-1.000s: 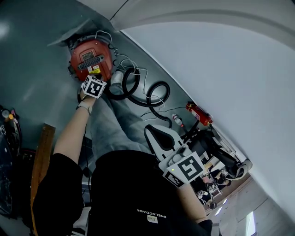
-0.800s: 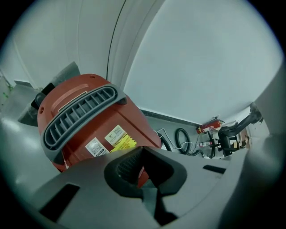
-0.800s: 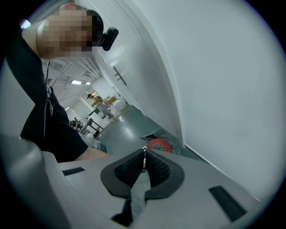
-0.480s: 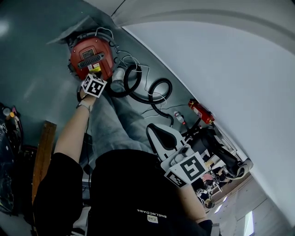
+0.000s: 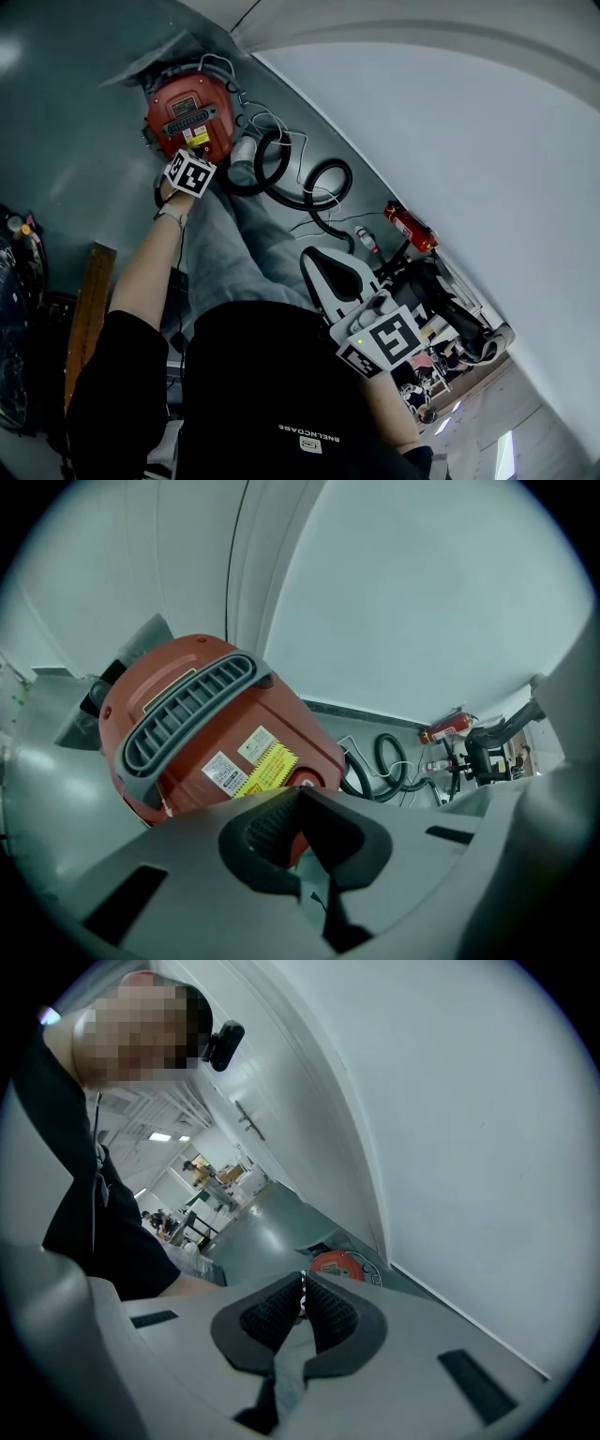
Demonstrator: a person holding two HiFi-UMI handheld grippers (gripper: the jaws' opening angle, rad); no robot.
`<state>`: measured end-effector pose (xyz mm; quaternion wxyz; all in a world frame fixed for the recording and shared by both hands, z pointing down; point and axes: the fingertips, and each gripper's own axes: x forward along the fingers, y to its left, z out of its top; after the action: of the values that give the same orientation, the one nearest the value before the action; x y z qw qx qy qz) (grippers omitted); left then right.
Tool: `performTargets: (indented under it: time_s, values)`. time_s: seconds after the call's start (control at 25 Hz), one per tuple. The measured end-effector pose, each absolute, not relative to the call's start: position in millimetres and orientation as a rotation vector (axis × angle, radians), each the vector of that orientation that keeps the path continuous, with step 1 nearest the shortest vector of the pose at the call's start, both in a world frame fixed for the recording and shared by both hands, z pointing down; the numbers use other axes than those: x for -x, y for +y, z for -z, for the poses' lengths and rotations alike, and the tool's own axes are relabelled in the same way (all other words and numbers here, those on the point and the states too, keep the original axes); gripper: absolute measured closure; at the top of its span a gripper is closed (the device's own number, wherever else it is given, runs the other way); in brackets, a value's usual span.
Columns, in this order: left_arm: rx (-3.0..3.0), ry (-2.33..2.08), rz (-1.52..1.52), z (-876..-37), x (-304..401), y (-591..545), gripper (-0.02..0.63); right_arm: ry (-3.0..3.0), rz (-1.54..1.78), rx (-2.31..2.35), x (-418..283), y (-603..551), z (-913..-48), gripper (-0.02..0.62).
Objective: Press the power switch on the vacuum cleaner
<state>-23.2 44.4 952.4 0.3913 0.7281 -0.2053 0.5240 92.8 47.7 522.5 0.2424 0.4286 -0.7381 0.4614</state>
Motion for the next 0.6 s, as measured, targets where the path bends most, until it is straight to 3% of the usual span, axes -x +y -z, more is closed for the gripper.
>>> performTargets:
  time_s: [0.6]
  values:
    - [-1.906, -0.496, -1.366, -958.5, 33.9, 45.5, 0.592, -2.011, -1.272, -1.174, -84.9, 50.3, -526.7, 0.563]
